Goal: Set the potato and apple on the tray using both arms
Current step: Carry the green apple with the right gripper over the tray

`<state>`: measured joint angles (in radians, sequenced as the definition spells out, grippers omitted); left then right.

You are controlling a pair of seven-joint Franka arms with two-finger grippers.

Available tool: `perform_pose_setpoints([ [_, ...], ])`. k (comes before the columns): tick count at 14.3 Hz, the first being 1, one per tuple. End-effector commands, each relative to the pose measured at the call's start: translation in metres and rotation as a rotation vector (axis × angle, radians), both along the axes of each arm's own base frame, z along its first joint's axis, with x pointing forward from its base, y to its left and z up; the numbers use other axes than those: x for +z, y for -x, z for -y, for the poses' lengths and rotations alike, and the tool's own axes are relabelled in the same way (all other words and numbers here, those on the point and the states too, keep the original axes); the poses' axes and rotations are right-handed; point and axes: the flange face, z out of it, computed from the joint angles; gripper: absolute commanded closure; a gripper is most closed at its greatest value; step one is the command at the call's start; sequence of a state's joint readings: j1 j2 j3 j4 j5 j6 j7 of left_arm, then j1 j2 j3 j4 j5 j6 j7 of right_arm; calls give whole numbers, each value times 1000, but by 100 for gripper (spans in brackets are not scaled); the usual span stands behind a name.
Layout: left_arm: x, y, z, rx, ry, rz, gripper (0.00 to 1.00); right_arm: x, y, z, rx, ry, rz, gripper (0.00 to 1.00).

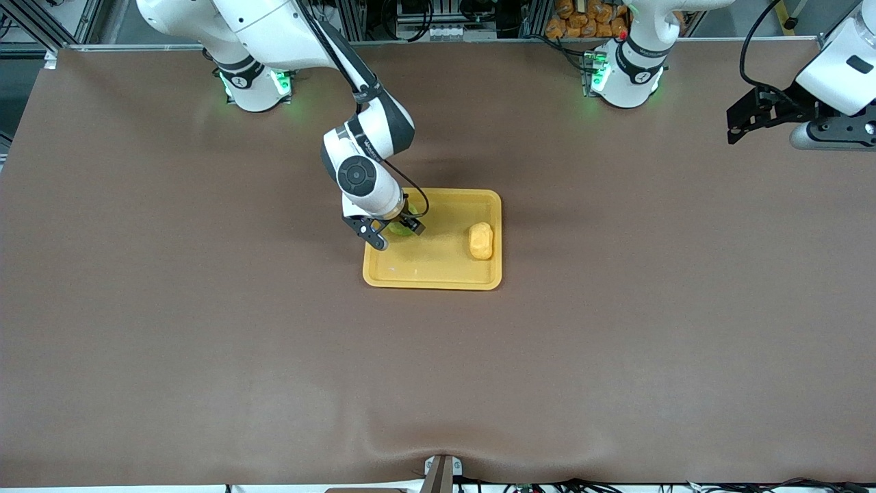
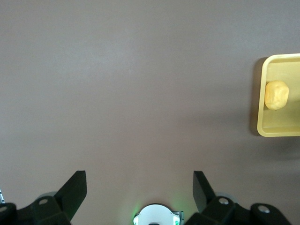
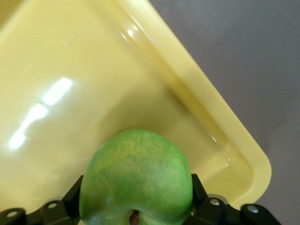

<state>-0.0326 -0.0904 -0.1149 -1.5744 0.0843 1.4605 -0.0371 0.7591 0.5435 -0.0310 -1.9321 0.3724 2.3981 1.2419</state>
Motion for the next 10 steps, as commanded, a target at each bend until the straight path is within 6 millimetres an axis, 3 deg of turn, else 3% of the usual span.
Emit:
perform_pose_setpoints([
  [1,-1,1,-1,-7,18,-9,0,2,-17,-17,-102,8,1,0],
  [5,-7,-1,-1,13,28,-23,0,25,-26,-19,-87,15,-48,0],
  [10,-5,-1,-15,89,43,-28,0,104,-60,-14,-40,48,-135,0],
])
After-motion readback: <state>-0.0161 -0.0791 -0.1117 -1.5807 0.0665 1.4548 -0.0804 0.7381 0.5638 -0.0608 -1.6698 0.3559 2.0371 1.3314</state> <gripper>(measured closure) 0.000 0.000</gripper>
